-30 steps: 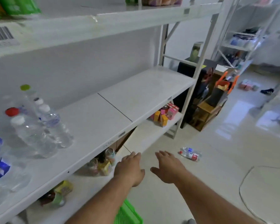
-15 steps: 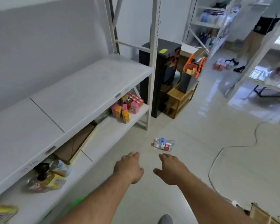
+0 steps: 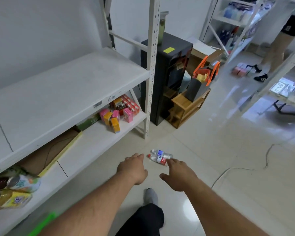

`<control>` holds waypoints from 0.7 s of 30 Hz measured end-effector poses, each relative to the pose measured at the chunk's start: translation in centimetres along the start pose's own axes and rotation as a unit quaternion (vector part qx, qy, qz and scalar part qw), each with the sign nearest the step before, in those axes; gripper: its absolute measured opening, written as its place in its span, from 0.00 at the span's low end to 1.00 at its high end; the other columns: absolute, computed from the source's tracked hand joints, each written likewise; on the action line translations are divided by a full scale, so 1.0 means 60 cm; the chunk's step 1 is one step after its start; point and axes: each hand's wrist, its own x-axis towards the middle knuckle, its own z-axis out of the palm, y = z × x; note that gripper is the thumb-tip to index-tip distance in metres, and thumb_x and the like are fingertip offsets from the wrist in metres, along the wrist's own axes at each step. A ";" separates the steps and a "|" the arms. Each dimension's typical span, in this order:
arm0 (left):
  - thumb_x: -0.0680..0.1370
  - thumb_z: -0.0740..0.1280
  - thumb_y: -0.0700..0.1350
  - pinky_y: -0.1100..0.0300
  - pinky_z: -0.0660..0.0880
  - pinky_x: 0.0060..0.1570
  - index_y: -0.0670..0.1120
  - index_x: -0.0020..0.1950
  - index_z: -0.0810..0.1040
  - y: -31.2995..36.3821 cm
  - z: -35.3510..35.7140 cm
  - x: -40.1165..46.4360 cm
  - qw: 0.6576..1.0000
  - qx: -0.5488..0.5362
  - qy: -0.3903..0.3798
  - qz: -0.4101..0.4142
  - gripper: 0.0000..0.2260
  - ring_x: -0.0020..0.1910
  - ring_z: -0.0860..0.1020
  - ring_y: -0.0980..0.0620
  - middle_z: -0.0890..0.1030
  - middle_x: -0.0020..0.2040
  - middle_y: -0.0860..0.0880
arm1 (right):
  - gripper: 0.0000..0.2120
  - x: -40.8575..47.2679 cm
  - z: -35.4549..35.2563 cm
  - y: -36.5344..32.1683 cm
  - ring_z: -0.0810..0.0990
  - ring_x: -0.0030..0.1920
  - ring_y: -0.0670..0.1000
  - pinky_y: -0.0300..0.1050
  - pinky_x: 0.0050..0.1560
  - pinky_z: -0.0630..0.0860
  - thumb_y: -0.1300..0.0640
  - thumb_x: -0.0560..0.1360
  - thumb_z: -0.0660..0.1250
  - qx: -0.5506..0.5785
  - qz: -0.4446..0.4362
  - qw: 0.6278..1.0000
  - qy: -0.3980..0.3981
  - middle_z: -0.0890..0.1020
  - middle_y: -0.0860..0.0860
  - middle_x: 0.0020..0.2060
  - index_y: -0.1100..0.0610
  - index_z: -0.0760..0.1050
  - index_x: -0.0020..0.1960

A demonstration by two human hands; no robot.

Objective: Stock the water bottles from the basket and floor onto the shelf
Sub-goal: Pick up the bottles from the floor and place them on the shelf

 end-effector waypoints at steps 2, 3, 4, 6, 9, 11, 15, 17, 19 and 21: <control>0.79 0.61 0.55 0.50 0.68 0.68 0.52 0.80 0.53 0.017 -0.004 0.055 1.000 -0.017 -0.002 -0.009 0.32 0.74 0.65 0.45 0.58 0.80 0.52 | 0.33 0.050 -0.024 0.019 0.69 0.70 0.56 0.52 0.67 0.71 0.37 0.77 0.62 -0.012 -0.005 1.000 -0.003 0.70 0.51 0.73 0.53 0.62 0.76; 0.79 0.61 0.55 0.50 0.68 0.68 0.52 0.80 0.53 0.025 -0.007 0.083 0.999 -0.028 -0.004 -0.014 0.32 0.73 0.65 0.46 0.59 0.79 0.52 | 0.34 0.074 -0.037 0.028 0.67 0.72 0.56 0.51 0.69 0.70 0.37 0.77 0.62 -0.021 -0.007 1.000 -0.007 0.68 0.51 0.75 0.53 0.61 0.77; 0.79 0.61 0.55 0.50 0.68 0.68 0.52 0.80 0.54 0.033 -0.010 0.111 0.999 -0.039 -0.006 -0.018 0.31 0.73 0.65 0.46 0.59 0.79 0.52 | 0.35 0.100 -0.052 0.038 0.66 0.73 0.56 0.51 0.70 0.68 0.37 0.77 0.62 -0.032 -0.011 0.999 -0.013 0.66 0.51 0.76 0.53 0.60 0.78; 0.78 0.62 0.55 0.51 0.69 0.66 0.52 0.79 0.56 0.048 -0.024 0.161 0.998 -0.057 -0.010 -0.029 0.31 0.72 0.67 0.46 0.62 0.78 0.51 | 0.35 0.145 -0.086 0.057 0.64 0.75 0.56 0.51 0.72 0.66 0.38 0.78 0.61 -0.058 -0.018 0.998 -0.027 0.65 0.51 0.77 0.53 0.58 0.79; 0.78 0.64 0.54 0.51 0.71 0.64 0.52 0.78 0.59 0.071 -0.058 0.216 0.995 -0.082 -0.011 -0.048 0.30 0.70 0.69 0.46 0.65 0.76 0.51 | 0.32 0.204 -0.143 0.081 0.68 0.72 0.57 0.50 0.70 0.68 0.38 0.78 0.61 -0.087 -0.029 0.995 -0.038 0.69 0.52 0.74 0.54 0.62 0.76; 0.78 0.65 0.54 0.51 0.72 0.63 0.52 0.78 0.59 0.084 -0.087 0.242 0.995 -0.083 -0.005 -0.056 0.30 0.69 0.70 0.46 0.65 0.76 0.51 | 0.31 0.236 -0.175 0.089 0.70 0.70 0.57 0.50 0.68 0.71 0.38 0.78 0.61 -0.087 -0.033 0.995 -0.037 0.70 0.53 0.72 0.54 0.63 0.75; 0.78 0.64 0.54 0.50 0.72 0.63 0.52 0.79 0.57 0.101 -0.139 0.279 0.992 -0.096 0.008 -0.082 0.31 0.70 0.69 0.45 0.63 0.77 0.52 | 0.34 0.283 -0.223 0.096 0.67 0.73 0.56 0.50 0.69 0.68 0.39 0.79 0.61 -0.085 -0.055 0.993 -0.053 0.66 0.52 0.76 0.53 0.57 0.79; 0.78 0.64 0.54 0.50 0.72 0.63 0.52 0.79 0.56 0.105 -0.153 0.297 0.989 -0.110 0.020 -0.097 0.31 0.71 0.69 0.45 0.62 0.78 0.52 | 0.34 0.311 -0.245 0.101 0.67 0.73 0.56 0.50 0.69 0.68 0.40 0.80 0.61 -0.095 -0.071 0.991 -0.060 0.66 0.52 0.76 0.53 0.57 0.80; 0.78 0.64 0.54 0.50 0.71 0.64 0.52 0.79 0.56 0.108 -0.159 0.312 0.985 -0.129 0.026 -0.116 0.32 0.72 0.68 0.46 0.62 0.78 0.52 | 0.34 0.347 -0.261 0.106 0.67 0.74 0.56 0.50 0.70 0.68 0.40 0.80 0.62 -0.108 -0.086 0.988 -0.066 0.65 0.52 0.77 0.53 0.57 0.80; 0.78 0.63 0.55 0.50 0.71 0.65 0.52 0.79 0.56 0.110 -0.157 0.329 0.977 -0.155 0.026 -0.141 0.32 0.72 0.68 0.46 0.61 0.79 0.52 | 0.35 0.387 -0.275 0.112 0.67 0.74 0.56 0.51 0.71 0.68 0.39 0.79 0.62 -0.121 -0.102 0.984 -0.080 0.65 0.52 0.77 0.52 0.57 0.80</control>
